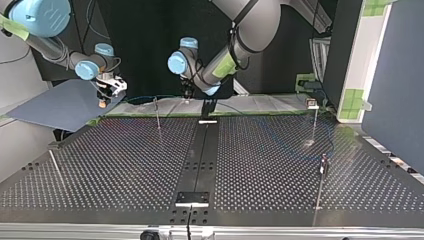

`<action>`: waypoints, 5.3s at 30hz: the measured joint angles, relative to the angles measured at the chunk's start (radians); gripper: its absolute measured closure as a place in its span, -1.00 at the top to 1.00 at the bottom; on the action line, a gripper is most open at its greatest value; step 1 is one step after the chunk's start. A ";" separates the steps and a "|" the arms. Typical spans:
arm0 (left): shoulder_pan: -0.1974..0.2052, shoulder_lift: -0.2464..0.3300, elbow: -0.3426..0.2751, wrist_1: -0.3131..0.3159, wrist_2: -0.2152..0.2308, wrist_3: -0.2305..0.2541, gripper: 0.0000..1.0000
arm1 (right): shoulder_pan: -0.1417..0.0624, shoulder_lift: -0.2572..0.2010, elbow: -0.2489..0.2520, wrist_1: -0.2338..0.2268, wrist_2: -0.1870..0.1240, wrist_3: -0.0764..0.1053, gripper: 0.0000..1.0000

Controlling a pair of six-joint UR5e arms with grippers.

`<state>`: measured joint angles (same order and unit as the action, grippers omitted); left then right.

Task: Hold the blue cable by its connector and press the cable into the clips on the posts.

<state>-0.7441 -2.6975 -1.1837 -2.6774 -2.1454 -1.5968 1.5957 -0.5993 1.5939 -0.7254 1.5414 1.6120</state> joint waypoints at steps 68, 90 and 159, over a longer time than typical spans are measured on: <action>0.052 -0.013 0.069 0.040 0.055 -0.020 -1.00 | -0.016 -0.010 0.001 -0.147 -0.140 0.077 -1.00; 0.082 -0.087 0.246 -0.084 0.074 -0.052 -1.00 | -0.017 0.042 -0.119 -0.123 -0.141 0.115 -1.00; 0.104 -0.096 0.227 -0.175 0.197 0.070 1.00 | -0.039 0.153 -0.284 -0.034 -0.171 0.140 -1.00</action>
<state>-0.6405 -2.7933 -0.9564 -2.8526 -1.9485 -1.5268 1.5566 -0.4465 1.3094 -0.7594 1.3700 1.7516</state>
